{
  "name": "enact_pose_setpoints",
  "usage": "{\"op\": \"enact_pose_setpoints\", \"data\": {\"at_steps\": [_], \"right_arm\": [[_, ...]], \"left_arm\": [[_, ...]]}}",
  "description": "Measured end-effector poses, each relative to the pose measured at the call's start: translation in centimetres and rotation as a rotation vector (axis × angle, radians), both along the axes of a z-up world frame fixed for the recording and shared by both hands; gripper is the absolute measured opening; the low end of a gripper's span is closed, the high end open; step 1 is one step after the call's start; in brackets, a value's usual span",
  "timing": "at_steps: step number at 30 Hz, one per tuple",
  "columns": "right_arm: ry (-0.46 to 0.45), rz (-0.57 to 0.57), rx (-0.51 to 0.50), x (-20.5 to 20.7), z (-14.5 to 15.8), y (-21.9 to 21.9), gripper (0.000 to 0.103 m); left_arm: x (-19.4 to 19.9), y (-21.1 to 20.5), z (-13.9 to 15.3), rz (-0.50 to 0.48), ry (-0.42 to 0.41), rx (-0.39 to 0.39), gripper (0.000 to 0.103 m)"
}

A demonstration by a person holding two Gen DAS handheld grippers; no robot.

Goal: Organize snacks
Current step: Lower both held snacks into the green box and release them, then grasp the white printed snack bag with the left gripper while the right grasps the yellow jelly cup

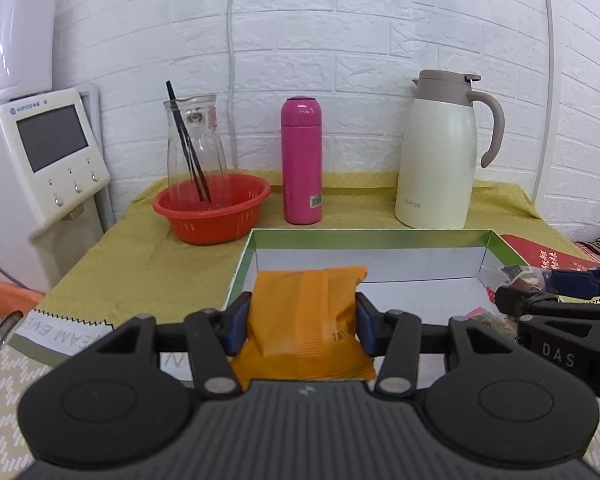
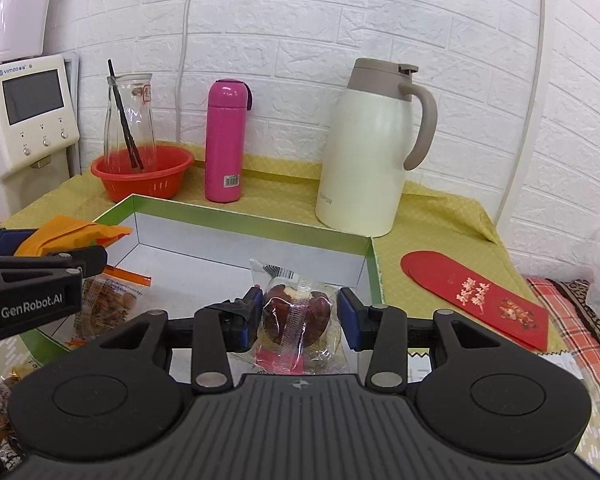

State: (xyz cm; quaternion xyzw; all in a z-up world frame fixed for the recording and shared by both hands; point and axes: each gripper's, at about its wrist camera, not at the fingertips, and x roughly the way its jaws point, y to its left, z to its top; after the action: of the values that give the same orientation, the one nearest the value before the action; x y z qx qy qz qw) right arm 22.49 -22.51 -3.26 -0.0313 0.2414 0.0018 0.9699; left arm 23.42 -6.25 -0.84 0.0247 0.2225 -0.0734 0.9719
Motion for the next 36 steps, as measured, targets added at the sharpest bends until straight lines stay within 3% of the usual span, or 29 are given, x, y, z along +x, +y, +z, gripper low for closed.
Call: {"op": "enact_pose_setpoints", "data": {"at_steps": [7, 10, 11, 19, 25, 27, 30, 33, 36], "right_arm": [[0.038, 0.010, -0.032, 1.2, -0.9, 1.0, 0.073], [0.018, 0.026, -0.047, 1.2, -1.0, 1.1, 0.090], [0.000, 0.023, -0.055, 1.0, -0.9, 1.1, 0.103], [-0.145, 0.040, -0.076, -4.2, 1.9, 0.2, 0.103], [-0.208, 0.080, -0.051, -11.1, 2.0, -2.4, 0.103], [-0.206, 0.098, -0.021, -13.4, 1.3, -3.6, 0.103], [-0.162, 0.076, 0.073, -15.7, 0.2, -5.4, 0.103], [-0.111, 0.022, 0.173, -17.2, -0.9, -7.2, 0.103], [-0.074, -0.013, 0.205, -18.4, -2.1, -8.3, 0.103]], "left_arm": [[0.0, -0.6, -0.3, -0.005, -0.028, 0.048, 0.058], [0.0, -0.3, -0.2, 0.004, -0.024, 0.047, 0.062], [-0.2, -0.2, 0.0, 0.008, -0.027, 0.043, 0.063], [-4.2, 3.6, 2.2, 0.057, -0.041, 0.016, 0.070], [-9.2, 8.6, 2.3, 0.122, -0.032, 0.058, 0.078], [-10.8, 10.0, 1.8, 0.135, -0.021, 0.057, 0.083], [-13.1, 11.3, 0.7, 0.159, -0.022, 0.067, 0.103], [-15.2, 11.8, -0.6, 0.174, -0.030, 0.098, 0.103], [-16.1, 12.2, -2.0, 0.169, 0.011, 0.110, 0.103]]}}
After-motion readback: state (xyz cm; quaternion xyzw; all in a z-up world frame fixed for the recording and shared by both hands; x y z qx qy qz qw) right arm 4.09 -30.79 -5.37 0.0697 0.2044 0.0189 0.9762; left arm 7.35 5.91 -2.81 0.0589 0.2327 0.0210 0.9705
